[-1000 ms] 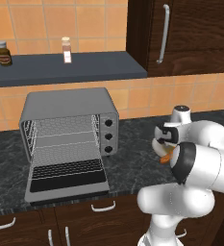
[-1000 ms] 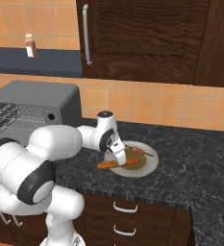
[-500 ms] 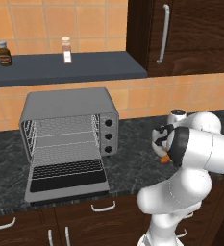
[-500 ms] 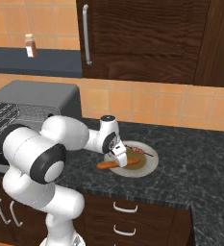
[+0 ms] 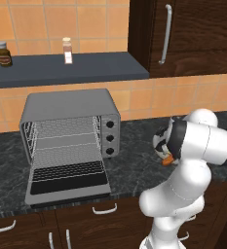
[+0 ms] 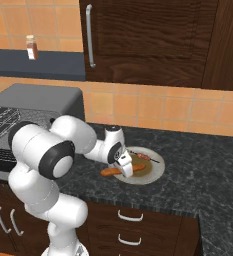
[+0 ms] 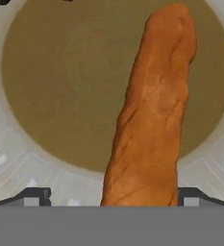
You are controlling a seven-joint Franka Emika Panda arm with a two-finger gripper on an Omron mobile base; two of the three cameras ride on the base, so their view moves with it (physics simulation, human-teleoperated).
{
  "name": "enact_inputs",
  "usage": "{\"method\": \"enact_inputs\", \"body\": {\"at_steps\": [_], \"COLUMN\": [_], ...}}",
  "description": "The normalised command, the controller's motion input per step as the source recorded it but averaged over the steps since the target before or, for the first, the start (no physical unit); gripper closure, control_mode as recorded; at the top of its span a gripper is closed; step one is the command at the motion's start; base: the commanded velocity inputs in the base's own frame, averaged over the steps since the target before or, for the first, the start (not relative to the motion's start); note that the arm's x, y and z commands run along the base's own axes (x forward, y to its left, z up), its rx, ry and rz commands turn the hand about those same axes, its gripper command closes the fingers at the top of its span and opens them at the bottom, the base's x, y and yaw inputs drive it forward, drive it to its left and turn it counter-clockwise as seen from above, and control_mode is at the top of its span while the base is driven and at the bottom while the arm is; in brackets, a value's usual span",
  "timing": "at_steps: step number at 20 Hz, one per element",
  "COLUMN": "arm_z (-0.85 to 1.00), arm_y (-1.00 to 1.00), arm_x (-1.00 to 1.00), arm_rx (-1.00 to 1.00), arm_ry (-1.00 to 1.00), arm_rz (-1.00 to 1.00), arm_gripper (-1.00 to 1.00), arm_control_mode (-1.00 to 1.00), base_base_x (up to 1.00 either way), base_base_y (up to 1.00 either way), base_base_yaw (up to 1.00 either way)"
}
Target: Pick up the kebab skewer and baguette bread, and place them inside the toaster oven. Close the toaster oven door and start by setting the timer.
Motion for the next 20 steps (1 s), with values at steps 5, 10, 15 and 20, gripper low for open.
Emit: {"method": "enact_inputs", "body": {"at_steps": [5,10,15,20], "arm_z": [-0.06,0.02,0.79,0.99], "arm_y": [-0.07,-0.21,0.08,0.49], "arm_x": [0.00,0.00,-0.52,-0.81], "arm_rx": [0.02,0.04,0.10,0.14], "arm_ry": [0.00,0.00,0.00,0.00], "arm_rz": [0.00,0.00,-0.05,-0.16], "arm_gripper": [1.00,1.00,1.00,1.00], "arm_control_mode": [-1.00,-1.00,-1.00,-1.00], "base_base_x": [0.00,0.00,0.00,0.00], "base_base_y": [0.00,0.00,0.00,0.00], "base_base_yaw": [0.00,0.00,0.00,0.00]}}
